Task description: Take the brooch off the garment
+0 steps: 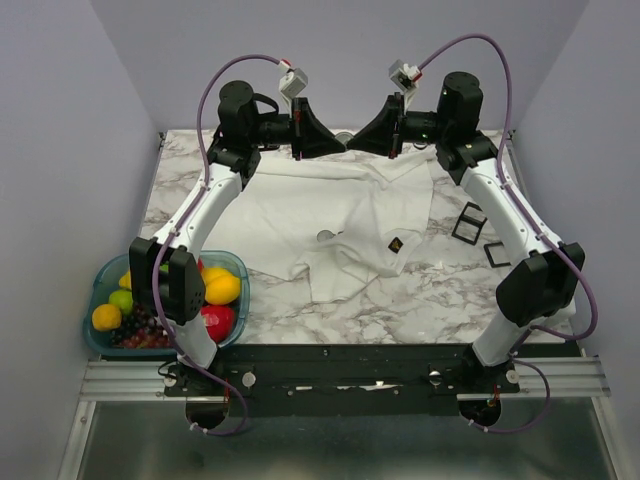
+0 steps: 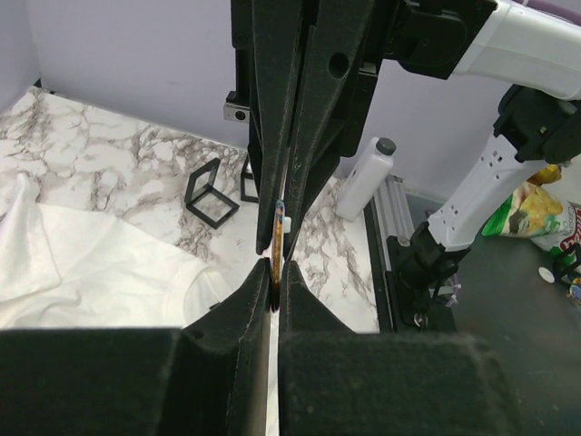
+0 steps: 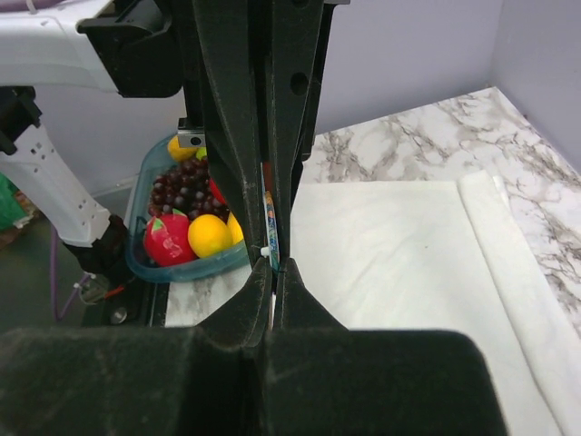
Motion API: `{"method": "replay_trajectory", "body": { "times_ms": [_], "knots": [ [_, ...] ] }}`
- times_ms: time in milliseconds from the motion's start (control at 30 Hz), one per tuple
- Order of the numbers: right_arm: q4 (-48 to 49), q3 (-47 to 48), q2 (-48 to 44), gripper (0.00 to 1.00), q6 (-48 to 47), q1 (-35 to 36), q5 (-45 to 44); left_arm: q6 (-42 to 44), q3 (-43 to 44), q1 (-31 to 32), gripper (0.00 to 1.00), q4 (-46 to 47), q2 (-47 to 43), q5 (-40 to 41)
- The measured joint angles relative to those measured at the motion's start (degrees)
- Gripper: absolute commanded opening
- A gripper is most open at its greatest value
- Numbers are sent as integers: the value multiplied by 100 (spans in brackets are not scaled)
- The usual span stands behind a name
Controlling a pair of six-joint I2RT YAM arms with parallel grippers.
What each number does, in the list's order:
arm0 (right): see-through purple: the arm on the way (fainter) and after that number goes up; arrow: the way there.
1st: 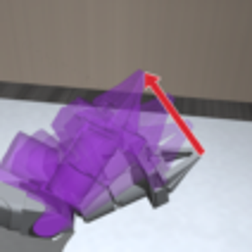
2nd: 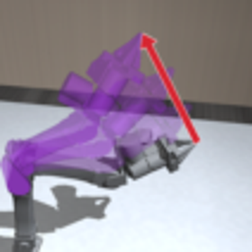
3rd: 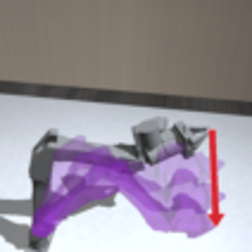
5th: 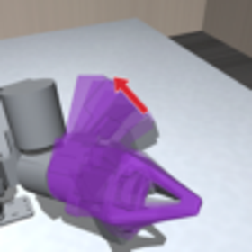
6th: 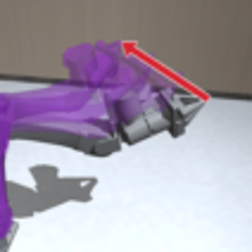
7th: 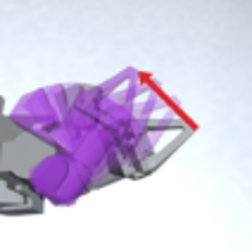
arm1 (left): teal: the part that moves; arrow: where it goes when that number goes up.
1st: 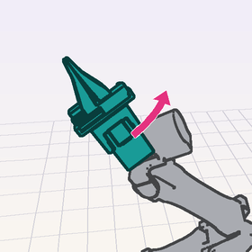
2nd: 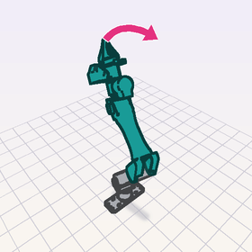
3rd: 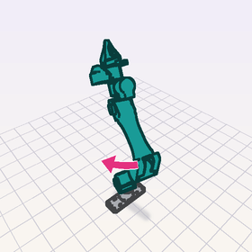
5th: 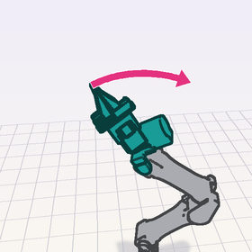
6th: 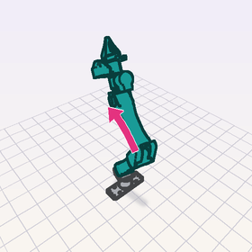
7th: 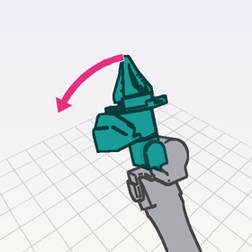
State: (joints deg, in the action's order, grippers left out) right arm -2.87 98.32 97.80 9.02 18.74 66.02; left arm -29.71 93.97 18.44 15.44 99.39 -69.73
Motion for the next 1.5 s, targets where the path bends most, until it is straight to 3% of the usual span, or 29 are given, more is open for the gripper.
{"method": "replay_trajectory", "body": {
  "times_ms": [533, 1033, 1333, 1500],
  "knots": [
    [-1309, 483, -46, 0, -1681, 162, -509, 422, 354, -4, 8, -881, 103, 85],
    [-1917, 664, -107, 0, -2717, 260, -1032, 219, 730, -7, 17, -1093, 439, 138],
    [-2135, 852, -114, 0, -3246, 323, -1408, 280, 1145, 26, 16, -1637, 575, 481],
    [-2225, 977, -116, 0, -3359, 326, -1554, 671, 1362, 107, 28, -1976, 573, 726]
  ]
}}
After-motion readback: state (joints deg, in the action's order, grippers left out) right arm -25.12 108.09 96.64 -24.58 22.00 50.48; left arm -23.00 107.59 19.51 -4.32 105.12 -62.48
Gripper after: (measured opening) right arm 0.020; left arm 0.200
